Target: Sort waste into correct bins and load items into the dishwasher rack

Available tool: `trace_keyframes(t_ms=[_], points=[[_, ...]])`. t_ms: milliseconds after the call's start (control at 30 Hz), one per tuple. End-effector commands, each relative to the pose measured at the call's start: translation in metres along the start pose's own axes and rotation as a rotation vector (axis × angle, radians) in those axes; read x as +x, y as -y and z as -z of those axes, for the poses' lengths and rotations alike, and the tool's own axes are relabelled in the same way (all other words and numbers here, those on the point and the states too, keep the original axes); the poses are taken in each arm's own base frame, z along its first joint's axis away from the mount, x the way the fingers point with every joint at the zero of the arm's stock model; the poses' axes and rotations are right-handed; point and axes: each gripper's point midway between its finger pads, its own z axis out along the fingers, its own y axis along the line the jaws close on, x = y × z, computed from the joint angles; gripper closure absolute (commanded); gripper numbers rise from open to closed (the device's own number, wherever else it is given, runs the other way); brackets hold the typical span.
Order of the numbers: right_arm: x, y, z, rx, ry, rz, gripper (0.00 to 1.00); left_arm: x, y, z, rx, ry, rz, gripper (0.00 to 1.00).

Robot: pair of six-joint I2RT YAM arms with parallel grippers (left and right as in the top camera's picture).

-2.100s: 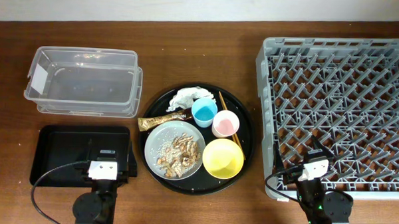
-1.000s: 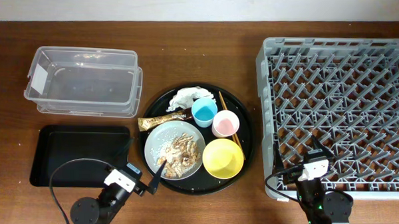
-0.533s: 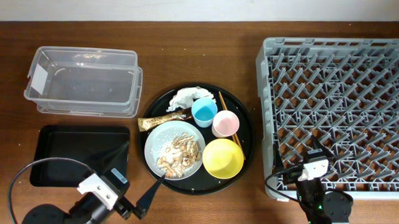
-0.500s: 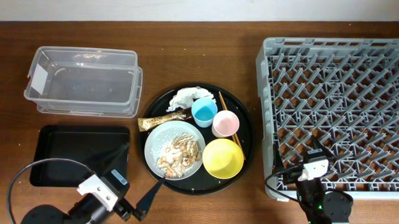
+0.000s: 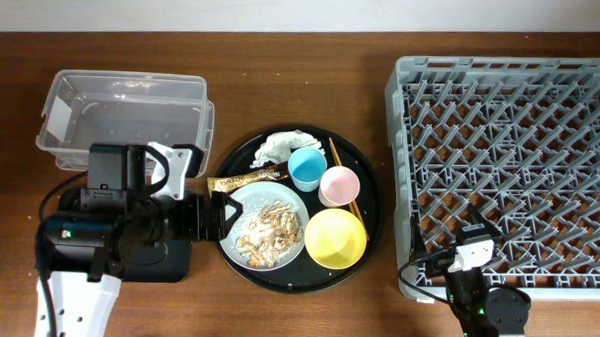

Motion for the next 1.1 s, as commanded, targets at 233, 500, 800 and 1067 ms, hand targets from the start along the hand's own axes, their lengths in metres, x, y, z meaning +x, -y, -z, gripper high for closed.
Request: trace_keyframes(t_ms=[233,500,800,1067], points=[[0.002,-0.002,0.000,-0.009,-0.003,-0.012,0.02,-0.012,-0.056,0.015,-0.332,0.093,0.211,0.01],[0.002,-0.002,0.000,-0.009,-0.003,-0.012,0.02,-0.012,-0.116,0.047,-0.605,0.182,0.379,0.00],[-0.016,-0.062,0.012,-0.374,0.054,-0.164,0.02,-0.012,-0.116,0.047,-0.606,0.181,0.379,0.01],[-0.090,-0.095,0.049,-0.731,0.114,-0.766,0.02,-0.012,-0.116,0.047,-0.606,0.181,0.379,0.01]])
